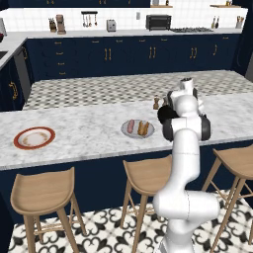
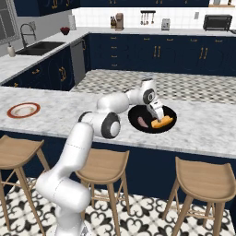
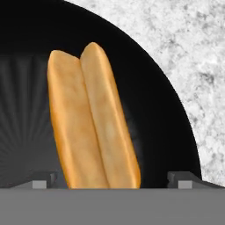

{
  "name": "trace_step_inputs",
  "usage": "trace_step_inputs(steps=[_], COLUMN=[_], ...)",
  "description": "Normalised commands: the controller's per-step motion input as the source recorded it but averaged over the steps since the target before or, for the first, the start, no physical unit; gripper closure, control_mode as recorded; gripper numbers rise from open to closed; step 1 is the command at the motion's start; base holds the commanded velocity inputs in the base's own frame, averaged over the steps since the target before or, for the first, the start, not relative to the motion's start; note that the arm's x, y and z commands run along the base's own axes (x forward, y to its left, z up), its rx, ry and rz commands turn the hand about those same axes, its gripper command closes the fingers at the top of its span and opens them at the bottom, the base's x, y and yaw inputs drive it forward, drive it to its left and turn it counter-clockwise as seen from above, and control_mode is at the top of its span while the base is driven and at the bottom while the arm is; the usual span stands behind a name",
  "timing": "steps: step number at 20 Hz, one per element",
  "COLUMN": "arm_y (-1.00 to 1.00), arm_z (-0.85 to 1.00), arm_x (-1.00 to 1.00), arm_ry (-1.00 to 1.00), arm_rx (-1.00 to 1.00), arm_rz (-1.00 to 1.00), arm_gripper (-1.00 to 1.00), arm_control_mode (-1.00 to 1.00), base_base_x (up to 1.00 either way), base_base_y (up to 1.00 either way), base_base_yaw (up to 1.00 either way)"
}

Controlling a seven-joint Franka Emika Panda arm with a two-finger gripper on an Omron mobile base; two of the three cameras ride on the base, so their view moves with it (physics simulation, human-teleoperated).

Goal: Place one bun and one sausage from the bowl on each plate.

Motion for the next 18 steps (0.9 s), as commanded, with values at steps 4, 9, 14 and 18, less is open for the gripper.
trace_step_inputs(steps=[4, 9, 14, 18], arm_y=[0.0, 0.0, -0.06, -0.09], arm_z=[-0.23, -0.15, -0.04, 0.0], arm_x=[-0.52, -0.06, 0.4, 0.39], arm_ry=[-0.06, -0.1, -0.07, -0.03], arm_rx=[-0.1, -0.04, 0.0, 0.0], arm_rz=[0.0, 0.03, 0.07, 0.09], arm_gripper=[-1.0, -1.0, -1.0, -1.0], arm_control_mode=[-1.0, -1.0, -1.0, -1.0], base_base_x=[0.0, 0.0, 0.0, 0.0], base_base_y=[0.0, 0.0, 0.0, 0.0], base_base_yaw=[0.0, 0.0, 0.0, 0.0])
